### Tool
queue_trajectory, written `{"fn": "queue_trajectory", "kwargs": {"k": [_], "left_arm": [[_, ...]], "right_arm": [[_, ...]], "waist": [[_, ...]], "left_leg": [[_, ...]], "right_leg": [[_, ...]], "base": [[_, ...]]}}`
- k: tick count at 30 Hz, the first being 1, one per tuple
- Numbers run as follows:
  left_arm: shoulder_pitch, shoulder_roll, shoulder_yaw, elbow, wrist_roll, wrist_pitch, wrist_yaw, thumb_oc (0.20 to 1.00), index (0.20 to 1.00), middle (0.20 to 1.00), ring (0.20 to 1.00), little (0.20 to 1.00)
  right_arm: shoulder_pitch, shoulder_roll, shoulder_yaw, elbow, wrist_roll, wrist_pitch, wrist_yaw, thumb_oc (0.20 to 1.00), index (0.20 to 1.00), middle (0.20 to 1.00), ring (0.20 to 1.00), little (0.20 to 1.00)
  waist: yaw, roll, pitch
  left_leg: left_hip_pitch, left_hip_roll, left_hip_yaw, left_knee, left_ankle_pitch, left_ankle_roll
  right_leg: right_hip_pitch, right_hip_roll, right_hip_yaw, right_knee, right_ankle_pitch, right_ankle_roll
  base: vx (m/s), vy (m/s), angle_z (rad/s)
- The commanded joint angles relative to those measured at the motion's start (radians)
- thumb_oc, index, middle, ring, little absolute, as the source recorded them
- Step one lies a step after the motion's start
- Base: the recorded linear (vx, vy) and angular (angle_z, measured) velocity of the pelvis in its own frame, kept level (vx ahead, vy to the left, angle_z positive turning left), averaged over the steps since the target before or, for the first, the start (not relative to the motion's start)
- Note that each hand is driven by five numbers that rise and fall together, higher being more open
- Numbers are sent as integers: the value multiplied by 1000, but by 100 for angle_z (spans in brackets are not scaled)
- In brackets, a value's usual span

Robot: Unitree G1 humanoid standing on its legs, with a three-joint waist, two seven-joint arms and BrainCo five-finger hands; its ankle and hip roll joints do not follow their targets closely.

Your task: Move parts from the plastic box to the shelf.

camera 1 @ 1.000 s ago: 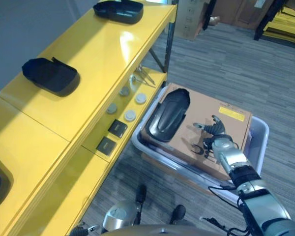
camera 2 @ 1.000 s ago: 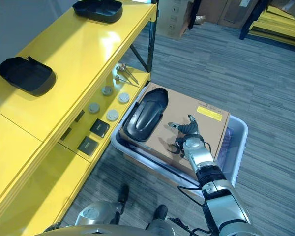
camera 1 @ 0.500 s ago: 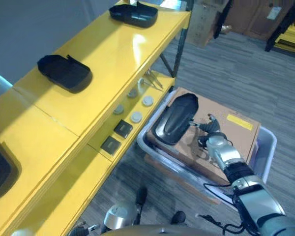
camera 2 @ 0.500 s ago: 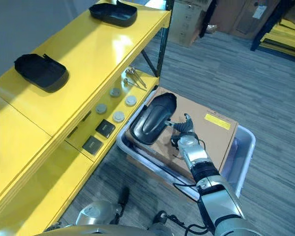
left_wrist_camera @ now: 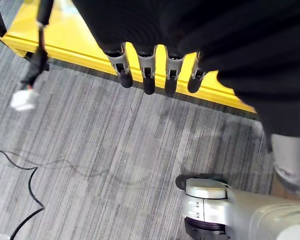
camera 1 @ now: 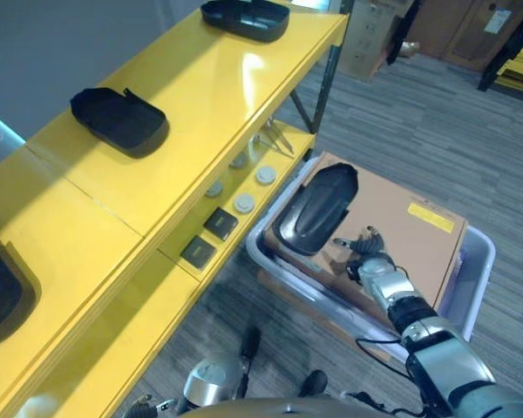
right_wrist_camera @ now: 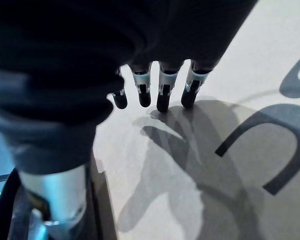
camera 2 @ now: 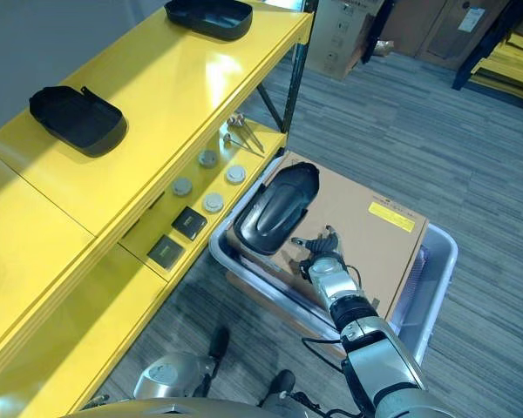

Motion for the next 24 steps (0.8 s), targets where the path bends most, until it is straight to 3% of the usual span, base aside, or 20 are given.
{"fn": "queue_trajectory", "kwargs": {"k": [1, 14, 20, 24], "left_arm": [[-7, 38, -68, 21, -30, -10, 0, 1000, 1000, 1000, 1000, 1000], [-38, 56, -81, 5, -71, -13, -1, 1000, 1000, 1000, 1000, 1000], [-25, 57, -83, -10, -66, -15, -4, 1000, 1000, 1000, 1000, 1000], [-18, 57, -79, -17, -65, -11, -5, 1000, 1000, 1000, 1000, 1000]], "right_arm": [[-33, -54, 46, 22, -6, -14, -16, 1000, 1000, 1000, 1000, 1000], [-70, -72, 49, 53, 37, -75, -8, 1000, 1000, 1000, 1000, 1000], [-53, -71, -14, 4, 122, -158, -109, 1000, 1000, 1000, 1000, 1000], [-51, -75, -38, -34, 118, -164, -125, 1000, 1000, 1000, 1000, 1000]], "waist": [[29, 7, 1], [44, 2, 36], [47, 0, 23], [47, -1, 17]], "left_leg": [[-57, 65, 34, 108, -81, -26], [-103, 52, 14, 133, -76, -20], [-92, 50, 7, 124, -78, -17], [-82, 51, 7, 124, -81, -15]], "right_leg": [[-95, -88, 63, 78, 28, 67], [-116, -93, 60, 80, 37, 73], [-108, -95, 56, 78, 36, 79], [-100, -94, 59, 81, 33, 79]], "base": [[-28, 15, 12], [-3, 2, 1], [18, 1, 2], [45, -6, 4]]}}
